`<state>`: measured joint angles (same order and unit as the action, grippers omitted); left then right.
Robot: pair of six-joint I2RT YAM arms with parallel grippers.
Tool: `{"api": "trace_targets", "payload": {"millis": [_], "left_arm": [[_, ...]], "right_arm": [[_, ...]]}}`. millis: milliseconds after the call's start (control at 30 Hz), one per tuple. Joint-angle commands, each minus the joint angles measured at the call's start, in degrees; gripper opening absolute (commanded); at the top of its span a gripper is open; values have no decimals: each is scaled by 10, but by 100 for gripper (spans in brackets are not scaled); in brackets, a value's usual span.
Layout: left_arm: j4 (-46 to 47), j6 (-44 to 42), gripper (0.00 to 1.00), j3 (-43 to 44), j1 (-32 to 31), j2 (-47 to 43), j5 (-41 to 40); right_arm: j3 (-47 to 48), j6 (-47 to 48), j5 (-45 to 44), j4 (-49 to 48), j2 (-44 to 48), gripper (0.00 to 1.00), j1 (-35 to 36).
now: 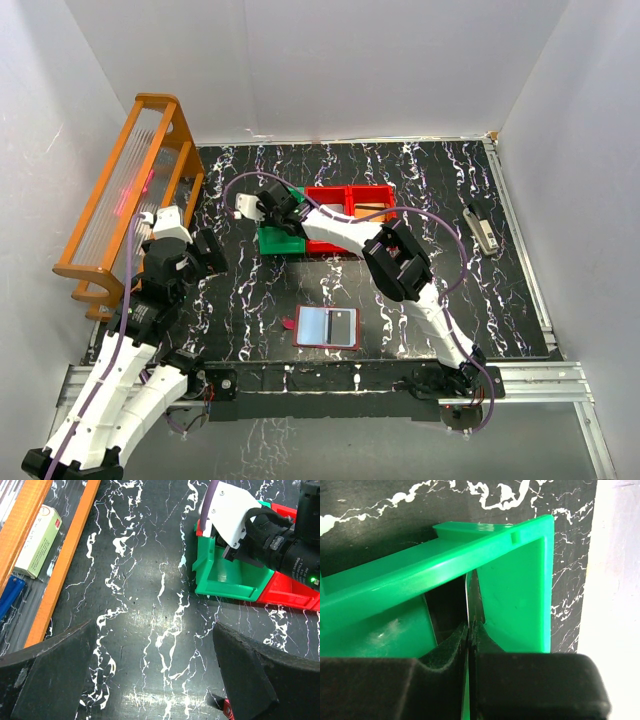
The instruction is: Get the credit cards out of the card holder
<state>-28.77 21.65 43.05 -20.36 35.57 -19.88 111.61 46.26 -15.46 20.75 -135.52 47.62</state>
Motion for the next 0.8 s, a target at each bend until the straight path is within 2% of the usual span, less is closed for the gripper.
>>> {"api": "trace_targets", "payload": {"millis": [0, 133, 567, 767], "left_arm": [[7, -3, 99, -8, 3, -3, 4], [6, -4, 98, -7, 3, -1, 7], [8, -6, 99, -8, 3, 4, 14], [9, -6, 98, -8, 3, 7, 18]], "right_arm": [[-11, 10, 10, -20, -3, 0, -2], [-14, 11, 7, -21, -9, 3, -4], [-27, -18, 6, -36, 2, 34, -7], [-19, -54, 7, -36, 11, 42, -8]]}}
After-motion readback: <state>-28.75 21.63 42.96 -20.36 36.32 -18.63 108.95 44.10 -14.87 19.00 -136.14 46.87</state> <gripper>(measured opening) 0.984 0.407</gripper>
